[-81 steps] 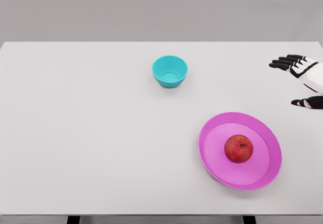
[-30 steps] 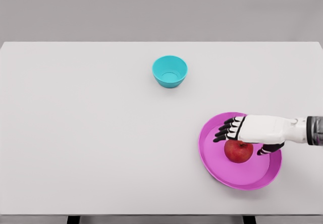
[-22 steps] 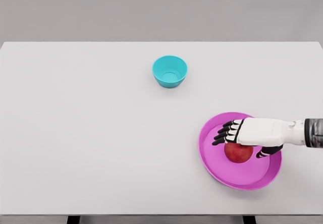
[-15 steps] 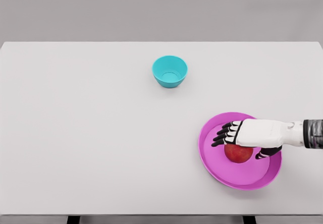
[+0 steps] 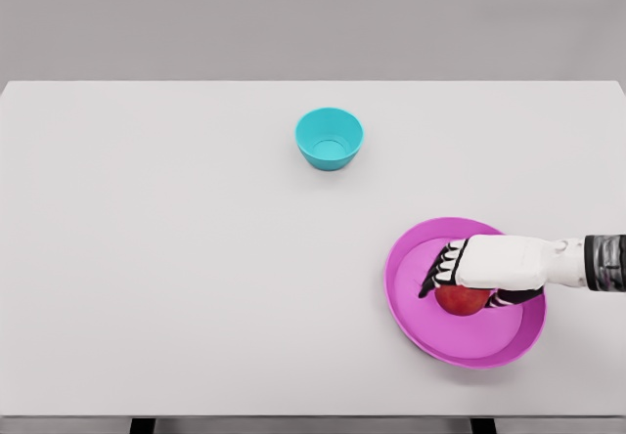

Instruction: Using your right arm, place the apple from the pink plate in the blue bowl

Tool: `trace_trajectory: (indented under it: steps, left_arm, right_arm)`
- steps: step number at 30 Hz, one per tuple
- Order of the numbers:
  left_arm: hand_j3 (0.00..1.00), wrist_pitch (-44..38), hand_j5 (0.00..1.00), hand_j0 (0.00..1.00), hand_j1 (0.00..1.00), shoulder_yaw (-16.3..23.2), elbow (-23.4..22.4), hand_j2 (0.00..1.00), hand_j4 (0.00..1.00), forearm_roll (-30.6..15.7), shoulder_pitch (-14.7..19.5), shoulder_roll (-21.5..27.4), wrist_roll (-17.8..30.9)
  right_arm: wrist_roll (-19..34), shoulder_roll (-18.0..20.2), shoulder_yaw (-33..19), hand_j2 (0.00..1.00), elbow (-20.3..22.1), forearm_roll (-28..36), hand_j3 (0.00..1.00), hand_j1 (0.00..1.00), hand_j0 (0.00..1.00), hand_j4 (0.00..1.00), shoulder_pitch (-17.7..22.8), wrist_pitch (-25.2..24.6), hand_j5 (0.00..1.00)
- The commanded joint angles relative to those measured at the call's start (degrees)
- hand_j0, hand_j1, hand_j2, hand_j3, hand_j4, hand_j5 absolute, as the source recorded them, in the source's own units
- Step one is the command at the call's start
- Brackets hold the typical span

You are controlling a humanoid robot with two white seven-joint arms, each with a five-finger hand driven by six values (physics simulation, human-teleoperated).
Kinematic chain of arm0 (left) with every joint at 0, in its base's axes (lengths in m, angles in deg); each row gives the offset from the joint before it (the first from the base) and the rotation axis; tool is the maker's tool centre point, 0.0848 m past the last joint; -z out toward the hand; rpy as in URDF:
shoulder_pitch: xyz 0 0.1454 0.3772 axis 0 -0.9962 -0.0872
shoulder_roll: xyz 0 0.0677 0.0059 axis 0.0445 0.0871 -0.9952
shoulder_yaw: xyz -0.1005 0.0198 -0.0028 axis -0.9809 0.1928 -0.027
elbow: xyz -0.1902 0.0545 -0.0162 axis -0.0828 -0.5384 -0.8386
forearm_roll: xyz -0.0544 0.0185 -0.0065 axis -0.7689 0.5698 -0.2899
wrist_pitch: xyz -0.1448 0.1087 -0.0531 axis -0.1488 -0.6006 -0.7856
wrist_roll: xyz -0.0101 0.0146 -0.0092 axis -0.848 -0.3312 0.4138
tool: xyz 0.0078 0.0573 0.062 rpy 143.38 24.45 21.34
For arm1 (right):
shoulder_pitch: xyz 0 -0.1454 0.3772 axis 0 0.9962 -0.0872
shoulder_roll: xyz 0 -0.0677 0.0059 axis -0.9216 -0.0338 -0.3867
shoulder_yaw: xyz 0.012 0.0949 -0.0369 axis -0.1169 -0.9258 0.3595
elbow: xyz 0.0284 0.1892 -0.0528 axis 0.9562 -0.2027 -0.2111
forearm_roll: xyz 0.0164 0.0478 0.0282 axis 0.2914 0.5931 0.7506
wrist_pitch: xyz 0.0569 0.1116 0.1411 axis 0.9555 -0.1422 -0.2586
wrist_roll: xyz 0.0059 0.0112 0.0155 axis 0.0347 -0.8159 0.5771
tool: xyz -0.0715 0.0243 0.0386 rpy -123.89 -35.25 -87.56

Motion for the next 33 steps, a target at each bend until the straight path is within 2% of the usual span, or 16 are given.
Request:
trace_trajectory:
  steps: [1, 4, 12, 21, 29, 33]
  left_arm:
    - [1.0, 0.0, 1.0, 1.0, 1.0, 0.0, 0.0, 1.0, 1.0, 0.0, 0.0, 0.0, 0.03]
    - [1.0, 0.0, 1.0, 1.0, 1.0, 0.0, 0.0, 1.0, 1.0, 0.0, 0.0, 0.0, 0.03]
    - [1.0, 0.0, 1.0, 1.0, 1.0, 0.0, 0.0, 1.0, 1.0, 0.0, 0.0, 0.0, 0.03]
    - [1.0, 0.0, 1.0, 1.0, 1.0, 0.0, 0.0, 1.0, 1.0, 0.0, 0.0, 0.0, 0.03]
    - [1.0, 0.0, 1.0, 1.0, 1.0, 0.0, 0.0, 1.0, 1.0, 0.0, 0.0, 0.0, 0.03]
    - [1.0, 0.0, 1.0, 1.0, 1.0, 0.0, 0.0, 1.0, 1.0, 0.0, 0.0, 0.0, 0.03]
  right_arm:
    - [0.0, 0.1, 0.05, 0.52, -0.03, 0.29, 0.52, 0.52, 0.52, 0.52, 0.0, -0.11, 0.52]
    - [0.0, 0.1, -0.03, 0.43, -0.03, 0.29, 0.43, 0.43, 0.43, 0.43, 0.0, -0.11, 0.43]
    - [0.0, 0.19, -1.0, 0.43, 0.05, 0.47, 0.43, 0.43, 0.43, 0.43, -1.05, -0.11, 0.43]
    - [0.0, 0.02, -4.87, 0.43, -0.3, 0.47, 0.43, 0.43, 0.43, 0.43, -2.02, -0.11, 0.43]
    - [0.0, -2.44, -8.73, 0.43, -1.88, 0.03, 0.43, 0.43, 0.43, 0.43, -2.55, -0.11, 0.43]
    - [0.0, -5.34, -10.14, 0.43, -5.04, -0.32, 0.43, 0.43, 0.43, 0.43, -3.95, -0.11, 0.43]
